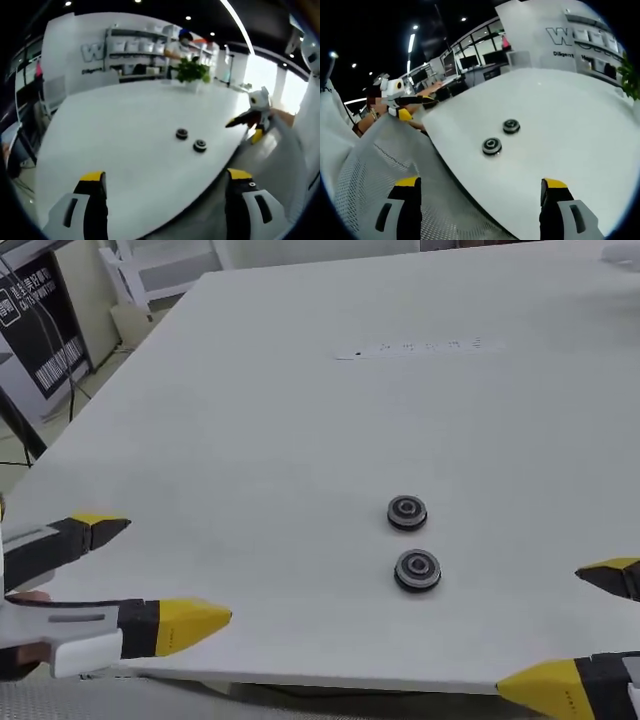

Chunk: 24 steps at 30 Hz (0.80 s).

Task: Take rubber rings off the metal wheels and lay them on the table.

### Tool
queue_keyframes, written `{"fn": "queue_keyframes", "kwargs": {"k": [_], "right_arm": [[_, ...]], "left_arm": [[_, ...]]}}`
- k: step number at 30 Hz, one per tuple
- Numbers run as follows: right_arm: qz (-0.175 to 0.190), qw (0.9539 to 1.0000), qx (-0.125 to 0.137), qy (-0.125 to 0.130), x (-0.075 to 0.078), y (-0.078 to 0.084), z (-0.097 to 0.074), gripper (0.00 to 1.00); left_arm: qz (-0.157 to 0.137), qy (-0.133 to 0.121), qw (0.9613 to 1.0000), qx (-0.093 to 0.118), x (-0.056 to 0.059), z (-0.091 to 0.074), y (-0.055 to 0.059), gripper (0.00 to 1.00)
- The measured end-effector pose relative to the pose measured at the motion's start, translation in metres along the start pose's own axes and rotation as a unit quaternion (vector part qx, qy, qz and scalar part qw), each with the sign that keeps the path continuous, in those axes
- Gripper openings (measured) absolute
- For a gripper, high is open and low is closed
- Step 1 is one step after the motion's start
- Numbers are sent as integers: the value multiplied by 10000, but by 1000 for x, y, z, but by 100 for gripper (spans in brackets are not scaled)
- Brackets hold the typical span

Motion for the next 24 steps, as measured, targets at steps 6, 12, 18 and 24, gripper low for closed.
{"fn": "queue_keyframes", "kwargs": {"k": [6, 12, 18, 24], "right_arm": [[108, 9999, 101, -40, 0, -3, 0, 99], [162, 9998, 96, 16, 9, 0, 5, 94], [-128, 9998, 127, -80, 11, -6, 13, 87], [-171, 9993, 262, -222, 15, -15, 23, 85]], "left_arm": [[258, 204, 9994, -65, 5, 7, -13, 100], [492, 647, 9967, 85, 24, 21, -34, 100], [886, 1020, 9907, 171, 41, 39, -52, 98], [1119, 1367, 9838, 315, 58, 55, -66, 96]]}}
Point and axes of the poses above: the centre of the closed fingertips' face, and the gripper's own axes: z roughly forward along the fingers, x roughly to its right, y roughly out of its underside, the point moved 2 cm from there along -z, roughly backward along the fingers, and after that the axes turned 12 degrees about x, right-handed, at the moved point
